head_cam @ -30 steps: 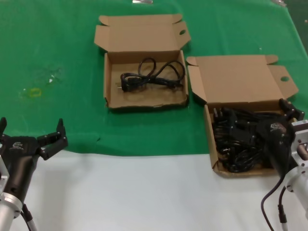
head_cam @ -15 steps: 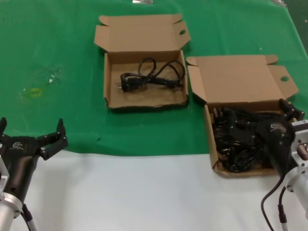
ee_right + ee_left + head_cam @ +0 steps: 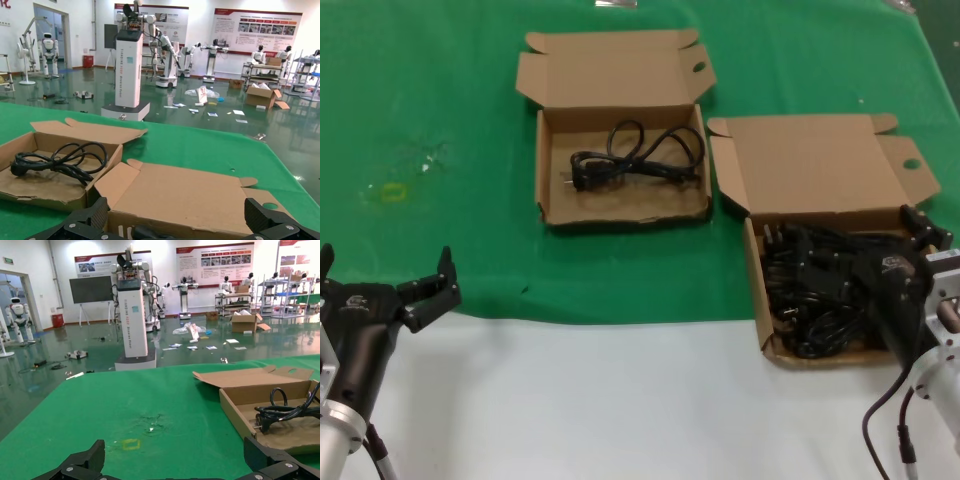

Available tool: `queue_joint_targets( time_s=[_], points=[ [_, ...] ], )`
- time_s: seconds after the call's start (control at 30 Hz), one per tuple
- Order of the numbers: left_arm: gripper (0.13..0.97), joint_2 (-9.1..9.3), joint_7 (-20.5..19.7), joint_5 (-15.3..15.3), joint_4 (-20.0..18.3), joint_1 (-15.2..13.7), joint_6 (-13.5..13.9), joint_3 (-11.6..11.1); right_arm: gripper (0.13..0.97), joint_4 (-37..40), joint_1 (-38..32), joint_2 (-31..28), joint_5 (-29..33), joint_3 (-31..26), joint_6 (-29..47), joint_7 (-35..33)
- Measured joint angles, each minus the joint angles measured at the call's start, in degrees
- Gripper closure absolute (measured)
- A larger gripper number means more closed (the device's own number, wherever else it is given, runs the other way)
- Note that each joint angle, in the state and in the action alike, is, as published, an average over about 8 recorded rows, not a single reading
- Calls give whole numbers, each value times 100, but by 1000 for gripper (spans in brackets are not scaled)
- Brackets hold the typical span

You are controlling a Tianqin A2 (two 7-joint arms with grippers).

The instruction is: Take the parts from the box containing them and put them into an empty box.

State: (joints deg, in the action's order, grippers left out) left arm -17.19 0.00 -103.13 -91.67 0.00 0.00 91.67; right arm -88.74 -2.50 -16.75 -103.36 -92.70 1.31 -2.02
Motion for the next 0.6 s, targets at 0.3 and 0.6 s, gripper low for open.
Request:
queue_joint_targets(
  time_s=[0.3,0.6],
  points=[
    [132,0,0,0,0,0,0,0,129,0,0,0,0,0,0,0],
    [132,0,0,0,0,0,0,0,129,0,0,0,0,0,0,0]
  ],
)
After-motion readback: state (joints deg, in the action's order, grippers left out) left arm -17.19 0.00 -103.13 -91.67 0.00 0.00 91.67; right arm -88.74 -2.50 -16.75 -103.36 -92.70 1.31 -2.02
